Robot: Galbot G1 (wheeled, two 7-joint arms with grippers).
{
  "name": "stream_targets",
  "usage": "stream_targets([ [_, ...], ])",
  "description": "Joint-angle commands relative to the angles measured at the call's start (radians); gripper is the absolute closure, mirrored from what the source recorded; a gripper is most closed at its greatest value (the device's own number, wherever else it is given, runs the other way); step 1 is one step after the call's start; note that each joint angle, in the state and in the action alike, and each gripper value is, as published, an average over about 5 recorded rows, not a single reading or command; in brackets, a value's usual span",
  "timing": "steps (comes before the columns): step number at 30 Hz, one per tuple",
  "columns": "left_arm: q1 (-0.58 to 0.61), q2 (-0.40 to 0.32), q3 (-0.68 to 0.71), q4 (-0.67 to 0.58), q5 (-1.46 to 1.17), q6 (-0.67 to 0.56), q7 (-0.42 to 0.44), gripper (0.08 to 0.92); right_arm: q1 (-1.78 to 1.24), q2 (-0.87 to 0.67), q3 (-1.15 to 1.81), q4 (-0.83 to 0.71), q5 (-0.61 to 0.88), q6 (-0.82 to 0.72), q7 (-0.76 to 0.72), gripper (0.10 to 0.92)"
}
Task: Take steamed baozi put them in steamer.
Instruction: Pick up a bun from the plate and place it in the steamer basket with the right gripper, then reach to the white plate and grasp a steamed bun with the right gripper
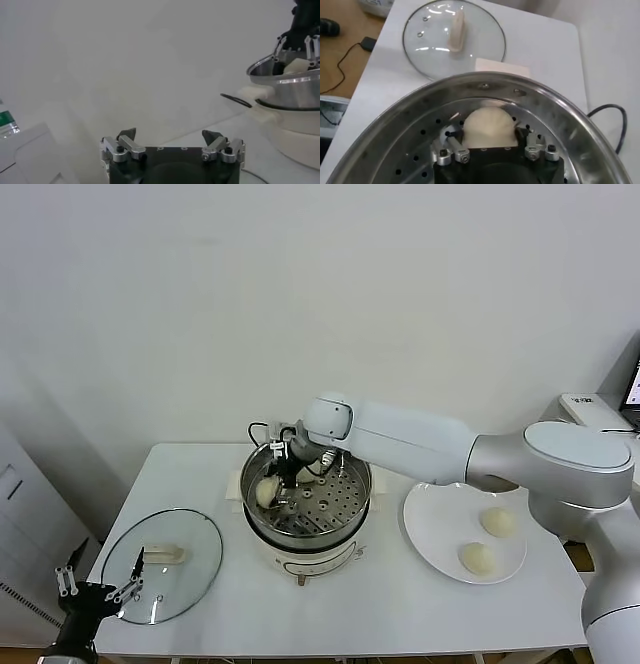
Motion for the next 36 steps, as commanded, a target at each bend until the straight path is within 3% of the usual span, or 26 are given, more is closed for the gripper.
stream_targets([
  [1, -0.002, 0.000, 0.002, -0.001, 0.001, 0.002, 0.001, 0.177, 0.092, -0.129, 0.031, 0.055, -0.014, -0.006, -0.093, 0.218],
  [8, -0.004, 0.003, 0.007, -0.004, 0.002, 0.001, 0.001, 0.177, 0.183, -0.377, 0.070, 0.064, -0.137, 0.120, -0.403, 0.203],
  [13, -0.005, 0.005, 0.017, -0.001, 0.009, 0.001, 0.001, 0.177, 0.171, -0.524, 0.065, 0.016, -0.268, 0.244, -0.500, 0.203],
  [22, -0.020, 0.001, 0.025, 0.008, 0.021, 0.004, 0.001, 0.177, -0.104, -0.724, 0.122, 0.039, -0.506, 0.338, -0.493, 0.203],
  [36, -0.017, -0.002, 0.018, 0.021, 0.034, 0.005, 0.001, 0.177, -0.418, -0.669, 0.314, -0.058, -0.647, 0.416, -0.464, 0.203],
])
